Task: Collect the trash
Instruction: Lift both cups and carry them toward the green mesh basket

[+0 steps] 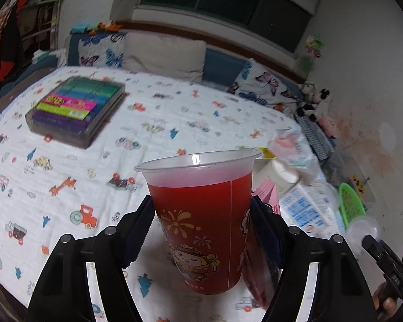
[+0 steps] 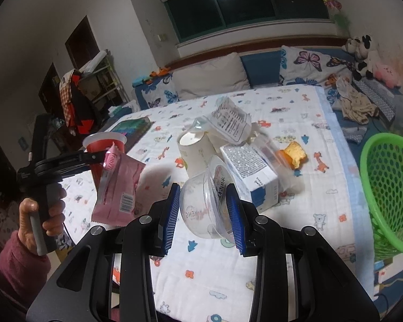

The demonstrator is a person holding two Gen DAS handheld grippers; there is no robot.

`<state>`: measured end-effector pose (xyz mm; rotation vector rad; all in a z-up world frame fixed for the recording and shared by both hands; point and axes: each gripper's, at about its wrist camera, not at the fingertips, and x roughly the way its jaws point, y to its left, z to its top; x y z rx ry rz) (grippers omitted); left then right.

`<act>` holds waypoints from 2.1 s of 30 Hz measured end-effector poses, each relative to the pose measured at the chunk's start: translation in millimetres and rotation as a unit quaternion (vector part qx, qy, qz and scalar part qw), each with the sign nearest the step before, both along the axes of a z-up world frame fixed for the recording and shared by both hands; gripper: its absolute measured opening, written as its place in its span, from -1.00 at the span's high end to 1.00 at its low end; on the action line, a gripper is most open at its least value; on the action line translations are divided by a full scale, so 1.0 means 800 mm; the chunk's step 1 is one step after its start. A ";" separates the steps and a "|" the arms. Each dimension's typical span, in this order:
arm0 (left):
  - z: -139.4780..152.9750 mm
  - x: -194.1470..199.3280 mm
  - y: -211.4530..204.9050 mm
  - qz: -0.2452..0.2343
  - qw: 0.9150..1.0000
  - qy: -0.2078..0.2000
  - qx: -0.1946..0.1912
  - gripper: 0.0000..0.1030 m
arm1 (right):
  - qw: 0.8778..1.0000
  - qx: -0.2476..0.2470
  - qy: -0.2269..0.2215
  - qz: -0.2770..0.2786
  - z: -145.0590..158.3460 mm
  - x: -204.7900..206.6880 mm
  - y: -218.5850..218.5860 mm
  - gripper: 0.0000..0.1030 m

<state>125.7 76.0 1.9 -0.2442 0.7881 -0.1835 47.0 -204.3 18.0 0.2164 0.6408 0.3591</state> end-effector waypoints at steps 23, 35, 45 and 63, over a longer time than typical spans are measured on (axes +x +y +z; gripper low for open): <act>-0.046 0.025 -0.055 -0.058 0.995 0.067 0.056 -0.36 | 0.999 0.000 0.001 -0.035 -0.005 -0.008 -0.032 0.30; -0.081 0.058 -0.049 -0.064 0.991 0.115 0.033 -0.39 | 0.999 0.005 0.005 -0.035 -0.007 -0.002 -0.032 0.30; -0.088 0.083 -0.040 -0.058 0.989 0.136 0.006 -0.42 | 0.999 0.006 0.007 -0.042 -0.006 0.002 -0.037 0.30; -0.088 0.092 -0.036 -0.063 0.989 0.133 -0.005 -0.59 | 0.999 0.006 0.011 -0.049 -0.006 0.002 -0.043 0.30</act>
